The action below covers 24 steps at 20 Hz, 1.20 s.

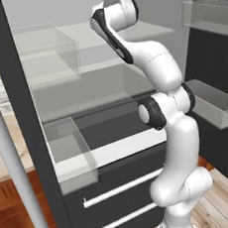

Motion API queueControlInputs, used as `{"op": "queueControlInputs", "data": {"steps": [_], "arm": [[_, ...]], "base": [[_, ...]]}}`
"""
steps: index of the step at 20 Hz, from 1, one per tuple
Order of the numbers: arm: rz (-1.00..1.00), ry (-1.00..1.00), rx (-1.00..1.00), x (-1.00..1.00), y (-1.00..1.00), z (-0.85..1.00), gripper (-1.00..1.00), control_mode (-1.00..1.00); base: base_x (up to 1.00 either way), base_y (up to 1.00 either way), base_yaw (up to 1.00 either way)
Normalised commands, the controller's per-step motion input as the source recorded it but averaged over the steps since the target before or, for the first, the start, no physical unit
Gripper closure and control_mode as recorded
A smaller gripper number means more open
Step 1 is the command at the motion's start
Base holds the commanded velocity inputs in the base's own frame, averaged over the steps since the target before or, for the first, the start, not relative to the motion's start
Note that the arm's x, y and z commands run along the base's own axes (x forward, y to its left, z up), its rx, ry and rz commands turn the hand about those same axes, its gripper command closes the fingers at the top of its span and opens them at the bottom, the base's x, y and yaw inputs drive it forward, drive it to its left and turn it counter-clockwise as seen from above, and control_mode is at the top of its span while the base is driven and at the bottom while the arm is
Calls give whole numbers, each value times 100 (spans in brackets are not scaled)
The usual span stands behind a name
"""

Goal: Move the hot dog bun to the plate on the dining table and place the condiment next to that plate. Then navigate to the fridge and take the sausage and place it on the plate as well.

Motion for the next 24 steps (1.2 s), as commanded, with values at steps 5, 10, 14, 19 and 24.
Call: {"op": "queueControlInputs", "data": {"steps": [5, 10, 14, 19, 24], "arm": [[23, -6, 0, -100, -15, -30, 100, -100], [39, -16, 0, -100, -13, -32, 100, -100], [43, -22, -1, -100, -3, -31, 100, -100], [34, -19, -1, -100, -7, -8, 100, -100], [20, -29, 0, -100, -31, 21, 100, -100]], "base": [[0, 0, 0], [0, 0, 0], [0, 0, 0], [0, 0, 0], [0, 0, 0]]}}
